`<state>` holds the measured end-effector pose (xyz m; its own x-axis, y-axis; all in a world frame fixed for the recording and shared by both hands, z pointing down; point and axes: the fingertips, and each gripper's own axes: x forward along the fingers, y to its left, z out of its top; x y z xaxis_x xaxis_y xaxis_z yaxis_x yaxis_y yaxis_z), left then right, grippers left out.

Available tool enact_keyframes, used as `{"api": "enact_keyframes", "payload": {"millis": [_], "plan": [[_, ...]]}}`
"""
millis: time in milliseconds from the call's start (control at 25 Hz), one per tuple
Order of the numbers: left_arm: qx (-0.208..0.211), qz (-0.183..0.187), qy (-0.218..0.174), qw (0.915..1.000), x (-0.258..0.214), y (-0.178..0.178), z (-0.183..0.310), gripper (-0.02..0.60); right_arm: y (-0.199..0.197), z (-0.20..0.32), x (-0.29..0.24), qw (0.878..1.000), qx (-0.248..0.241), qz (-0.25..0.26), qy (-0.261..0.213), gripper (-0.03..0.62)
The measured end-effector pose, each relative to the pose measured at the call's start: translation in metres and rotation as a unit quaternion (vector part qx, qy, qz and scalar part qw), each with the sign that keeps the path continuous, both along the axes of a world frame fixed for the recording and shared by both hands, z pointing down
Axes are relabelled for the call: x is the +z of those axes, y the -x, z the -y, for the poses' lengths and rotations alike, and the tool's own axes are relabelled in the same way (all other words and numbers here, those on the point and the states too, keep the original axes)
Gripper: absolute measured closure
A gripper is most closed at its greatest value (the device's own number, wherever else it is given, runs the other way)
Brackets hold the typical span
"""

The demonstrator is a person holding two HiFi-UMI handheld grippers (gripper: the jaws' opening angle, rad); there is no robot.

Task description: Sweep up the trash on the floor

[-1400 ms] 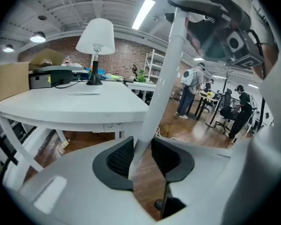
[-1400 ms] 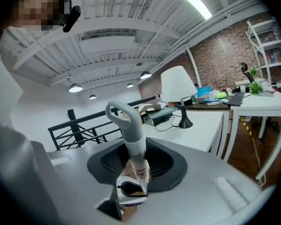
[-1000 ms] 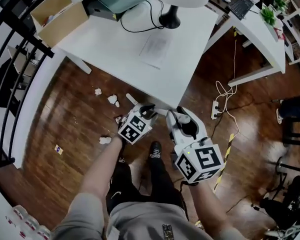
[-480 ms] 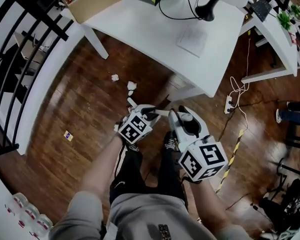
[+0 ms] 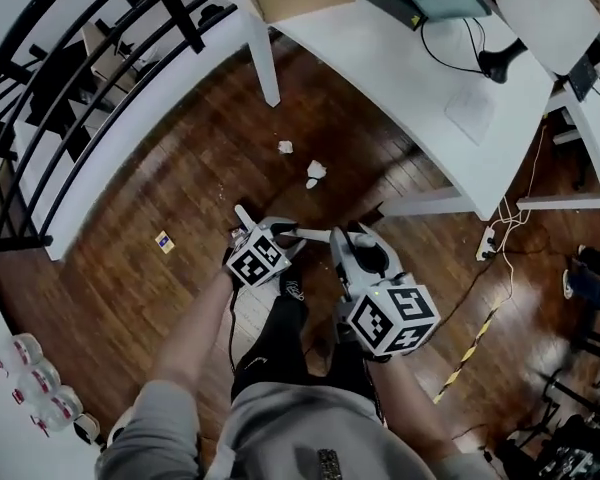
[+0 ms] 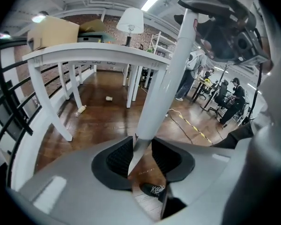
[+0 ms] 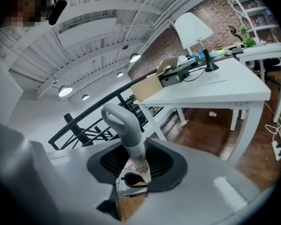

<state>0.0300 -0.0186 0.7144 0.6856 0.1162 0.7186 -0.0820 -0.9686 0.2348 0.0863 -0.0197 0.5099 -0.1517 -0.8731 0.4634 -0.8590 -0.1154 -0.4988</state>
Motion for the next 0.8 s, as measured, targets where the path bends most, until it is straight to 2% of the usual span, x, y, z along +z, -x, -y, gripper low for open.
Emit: {"api": "enact_keyframes", "payload": {"millis": [240,400,560,800], "plan": [[-0.043,0.023,-0.009,0.9988,0.003,0.054,0.041,0.453,0.05,0.043,0.004,0.999,-0.049,0.009,-0.012,0.491],[-0.038,0.005,-0.017,0.9991,-0.013,0.049,0.056,0.453,0.042,0.056,-0.011,0.999,-0.047,0.002,-0.023,0.493],[-0.009,-0.02,-0.034,0.9992,-0.035,0.001,0.067,0.454,-0.005,0.057,-0.034,0.999,-0.027,-0.01,-0.038,0.493],[0.031,-0.047,-0.047,0.9973,-0.072,-0.113,0.063,0.454,-0.103,0.042,-0.076,0.997,-0.021,-0.05,-0.061,0.493]]}}
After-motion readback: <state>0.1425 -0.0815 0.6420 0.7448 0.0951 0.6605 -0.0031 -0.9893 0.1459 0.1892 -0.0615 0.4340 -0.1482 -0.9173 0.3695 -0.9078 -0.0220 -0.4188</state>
